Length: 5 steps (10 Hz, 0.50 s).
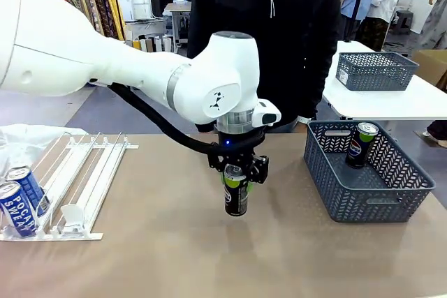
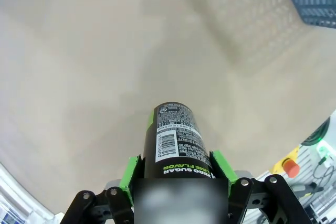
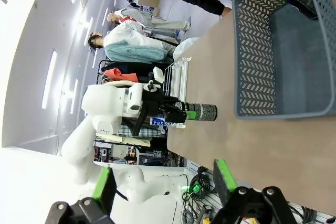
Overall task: Retrieve and store the cans from the dispenser.
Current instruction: Pick up the last remaining can from one row of the Automatic Can Dispenser and place it in the middle of the table.
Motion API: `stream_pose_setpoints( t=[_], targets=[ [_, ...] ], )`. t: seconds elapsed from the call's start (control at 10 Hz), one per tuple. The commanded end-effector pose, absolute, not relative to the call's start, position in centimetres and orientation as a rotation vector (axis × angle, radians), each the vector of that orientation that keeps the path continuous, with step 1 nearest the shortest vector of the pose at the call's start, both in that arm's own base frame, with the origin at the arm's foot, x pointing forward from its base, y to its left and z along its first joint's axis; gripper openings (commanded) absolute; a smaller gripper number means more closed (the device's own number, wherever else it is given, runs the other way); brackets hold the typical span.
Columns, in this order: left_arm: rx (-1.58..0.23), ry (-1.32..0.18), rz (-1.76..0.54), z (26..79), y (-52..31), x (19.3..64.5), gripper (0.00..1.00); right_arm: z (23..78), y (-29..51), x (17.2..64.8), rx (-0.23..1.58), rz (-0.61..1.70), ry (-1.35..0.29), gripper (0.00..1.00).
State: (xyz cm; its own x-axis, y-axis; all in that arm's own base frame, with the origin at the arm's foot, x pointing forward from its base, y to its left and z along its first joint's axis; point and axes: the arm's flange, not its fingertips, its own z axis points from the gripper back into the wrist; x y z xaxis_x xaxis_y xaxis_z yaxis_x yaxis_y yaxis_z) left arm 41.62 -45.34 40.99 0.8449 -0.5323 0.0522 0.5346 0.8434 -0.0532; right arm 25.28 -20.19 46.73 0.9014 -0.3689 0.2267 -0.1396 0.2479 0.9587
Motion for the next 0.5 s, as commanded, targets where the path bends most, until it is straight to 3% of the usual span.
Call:
stream_pose_setpoints(
  t=[0.0, 0.4],
  targets=[
    [-0.048, -0.076, -0.551, 40.2, -44.8, 41.2, 0.0, 47.0, -20.3, 25.3, 1.338, -0.156, -0.467, 1.0],
    [-0.054, -0.083, -0.536, 38.9, -44.4, 41.2, 0.0, 47.0, -20.3, 25.3, 1.338, -0.156, -0.467, 1.0]
  ],
)
